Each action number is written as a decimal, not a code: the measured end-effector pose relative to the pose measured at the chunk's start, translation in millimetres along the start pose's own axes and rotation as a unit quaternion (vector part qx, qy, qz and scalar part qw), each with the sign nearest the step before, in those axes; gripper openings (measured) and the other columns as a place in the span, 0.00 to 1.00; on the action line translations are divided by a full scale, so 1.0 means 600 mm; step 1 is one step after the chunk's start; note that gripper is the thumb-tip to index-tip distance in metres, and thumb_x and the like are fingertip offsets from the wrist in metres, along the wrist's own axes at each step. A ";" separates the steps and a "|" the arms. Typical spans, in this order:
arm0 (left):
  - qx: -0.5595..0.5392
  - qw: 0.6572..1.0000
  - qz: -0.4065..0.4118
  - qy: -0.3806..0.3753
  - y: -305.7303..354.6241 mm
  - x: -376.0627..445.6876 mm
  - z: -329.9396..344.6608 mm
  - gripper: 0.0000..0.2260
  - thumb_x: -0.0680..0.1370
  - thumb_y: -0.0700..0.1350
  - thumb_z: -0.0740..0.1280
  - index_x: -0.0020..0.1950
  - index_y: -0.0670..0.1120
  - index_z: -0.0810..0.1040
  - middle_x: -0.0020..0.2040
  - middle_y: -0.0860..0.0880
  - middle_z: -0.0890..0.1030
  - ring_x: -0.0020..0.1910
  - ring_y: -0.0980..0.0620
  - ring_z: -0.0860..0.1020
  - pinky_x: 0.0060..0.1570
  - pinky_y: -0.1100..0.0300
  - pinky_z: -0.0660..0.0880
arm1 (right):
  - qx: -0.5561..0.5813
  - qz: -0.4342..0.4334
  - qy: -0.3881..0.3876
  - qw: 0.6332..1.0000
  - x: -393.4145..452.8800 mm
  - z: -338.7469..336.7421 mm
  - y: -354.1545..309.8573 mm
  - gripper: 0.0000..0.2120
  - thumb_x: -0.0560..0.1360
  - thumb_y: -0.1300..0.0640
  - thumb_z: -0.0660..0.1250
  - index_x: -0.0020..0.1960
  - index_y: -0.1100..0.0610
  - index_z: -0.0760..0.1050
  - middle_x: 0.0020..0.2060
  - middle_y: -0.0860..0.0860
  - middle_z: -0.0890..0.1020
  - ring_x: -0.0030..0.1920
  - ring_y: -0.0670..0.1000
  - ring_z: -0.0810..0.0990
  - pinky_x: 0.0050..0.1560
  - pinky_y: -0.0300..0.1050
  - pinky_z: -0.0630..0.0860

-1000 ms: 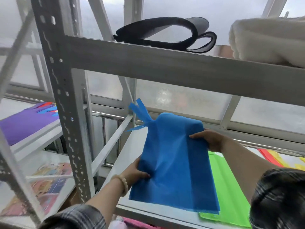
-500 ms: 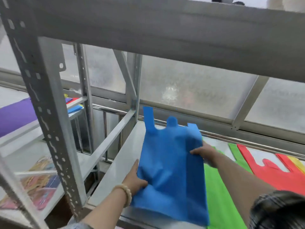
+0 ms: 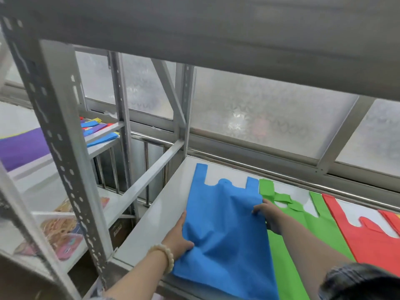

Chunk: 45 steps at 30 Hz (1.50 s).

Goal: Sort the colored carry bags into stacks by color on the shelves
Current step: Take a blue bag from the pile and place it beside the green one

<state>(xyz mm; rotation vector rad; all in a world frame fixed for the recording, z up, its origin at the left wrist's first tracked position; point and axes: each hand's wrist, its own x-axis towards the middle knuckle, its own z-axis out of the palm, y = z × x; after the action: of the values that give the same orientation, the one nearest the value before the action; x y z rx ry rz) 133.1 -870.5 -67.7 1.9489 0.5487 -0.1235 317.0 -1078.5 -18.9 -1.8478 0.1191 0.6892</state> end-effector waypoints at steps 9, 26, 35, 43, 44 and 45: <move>0.089 0.996 0.006 0.028 0.021 0.015 -0.012 0.37 0.76 0.37 0.64 0.77 0.55 0.46 0.76 0.51 0.58 0.70 0.51 0.67 0.55 0.70 0.64 | -0.018 -0.035 0.062 0.997 0.037 0.000 0.018 0.25 0.71 0.74 0.60 0.66 0.59 0.67 0.48 0.57 0.77 0.42 0.57 0.77 0.42 0.48 0.76; 0.235 0.971 0.040 0.001 0.008 0.040 0.005 0.25 0.79 0.44 0.61 0.75 0.48 0.58 0.72 0.50 0.60 0.69 0.53 0.66 0.68 0.65 0.61 | -0.439 -0.041 0.225 0.869 0.030 0.021 0.069 0.23 0.79 0.60 0.53 0.73 0.50 0.62 0.67 0.53 0.72 0.67 0.56 0.69 0.64 0.49 0.69; 0.231 0.972 0.051 -0.006 0.006 0.041 0.017 0.26 0.79 0.45 0.60 0.76 0.48 0.56 0.72 0.51 0.61 0.70 0.53 0.66 0.69 0.65 0.60 | -0.445 -0.037 0.213 0.869 0.025 0.015 0.076 0.24 0.80 0.55 0.54 0.75 0.48 0.57 0.70 0.52 0.65 0.70 0.55 0.63 0.67 0.52 0.65; 0.317 0.948 0.040 0.015 -0.002 0.036 -0.008 0.26 0.79 0.50 0.61 0.75 0.55 0.57 0.72 0.54 0.62 0.72 0.53 0.61 0.69 0.58 0.61 | -0.451 -0.022 0.184 0.873 0.016 0.035 0.104 0.24 0.82 0.49 0.47 0.77 0.45 0.50 0.77 0.51 0.48 0.77 0.55 0.45 0.74 0.62 0.46; 0.325 0.945 0.038 0.018 -0.002 0.036 -0.007 0.25 0.79 0.50 0.60 0.75 0.56 0.57 0.72 0.55 0.62 0.72 0.53 0.60 0.69 0.57 0.60 | -0.448 -0.019 0.185 0.875 0.015 0.037 0.105 0.24 0.82 0.50 0.46 0.77 0.46 0.49 0.77 0.51 0.46 0.77 0.55 0.44 0.74 0.63 0.45; 0.332 0.942 0.036 0.023 -0.001 0.035 -0.006 0.25 0.79 0.51 0.60 0.75 0.57 0.57 0.72 0.55 0.61 0.71 0.52 0.60 0.68 0.57 0.60 | -0.448 -0.016 0.186 0.874 0.012 0.038 0.106 0.24 0.82 0.51 0.45 0.77 0.46 0.48 0.77 0.51 0.45 0.77 0.55 0.43 0.74 0.64 0.44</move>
<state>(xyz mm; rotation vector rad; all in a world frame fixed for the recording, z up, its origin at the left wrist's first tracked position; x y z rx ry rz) 150.8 -860.5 -73.2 2.6324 0.5027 -0.2426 288.7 -1081.1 -80.6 -2.8653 0.0105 0.3593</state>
